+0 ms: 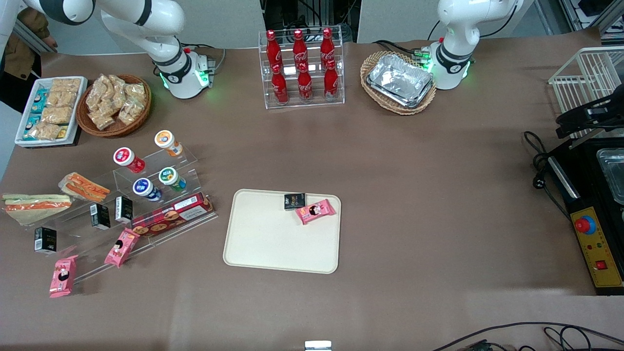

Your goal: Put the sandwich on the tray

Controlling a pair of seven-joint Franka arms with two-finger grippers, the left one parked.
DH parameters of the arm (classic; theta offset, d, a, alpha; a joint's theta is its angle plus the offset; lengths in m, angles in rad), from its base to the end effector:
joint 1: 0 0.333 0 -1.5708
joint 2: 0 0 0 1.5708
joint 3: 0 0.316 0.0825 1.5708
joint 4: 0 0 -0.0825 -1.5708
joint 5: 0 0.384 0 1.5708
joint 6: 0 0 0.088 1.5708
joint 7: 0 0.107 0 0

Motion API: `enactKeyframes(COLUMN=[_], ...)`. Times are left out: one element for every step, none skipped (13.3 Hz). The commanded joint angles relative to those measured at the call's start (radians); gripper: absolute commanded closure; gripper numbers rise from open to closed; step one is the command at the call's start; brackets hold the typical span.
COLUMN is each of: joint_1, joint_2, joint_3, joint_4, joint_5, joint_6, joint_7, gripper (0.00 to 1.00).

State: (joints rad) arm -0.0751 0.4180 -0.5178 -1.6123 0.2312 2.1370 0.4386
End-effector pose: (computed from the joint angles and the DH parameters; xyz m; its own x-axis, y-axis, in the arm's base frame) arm 0.5931 -0.3335 0.4259 0.4560 -0.8781 0.1445 -0.8793 -0.4697 -0.0792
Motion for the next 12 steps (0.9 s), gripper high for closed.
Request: enactKeyframes(joint_1=[-0.003,-0.003,-0.003,-0.003,-0.003,-0.002,-0.002,-0.002,-0.002,0.0,0.001,0.003], joint_2=[0.008,0.005,0.004,-0.004,-0.01,-0.013,-0.015,-0.015,-0.016,-0.024,-0.042,-0.07], joint_3=[-0.007,-0.007,-0.008,-0.013,-0.016,-0.016,-0.018,-0.019,-0.025,-0.03,-0.03,-0.028], joint_4=[-0.01,-0.011,-0.001,0.0,0.003,0.026,0.052,0.086,0.112,0.117,0.115,0.111], joint_5=[0.049,0.053,0.054,0.051,0.048,0.043,0.031,0.01,0.002,0.002,0.005,0.007], joint_6=[0.006,0.004,0.003,0.001,0.0,-0.005,-0.035,-0.081,-0.113,-0.129,-0.141,-0.167], joint_7=[-0.047,-0.057,-0.058,-0.06,-0.06,-0.058,-0.06,-0.058,-0.058,-0.06,-0.058,-0.055], gripper=[0.0,0.0,0.0,0.0,0.0,0.0,0.0,0.0,0.0,0.0,0.0,0.0])
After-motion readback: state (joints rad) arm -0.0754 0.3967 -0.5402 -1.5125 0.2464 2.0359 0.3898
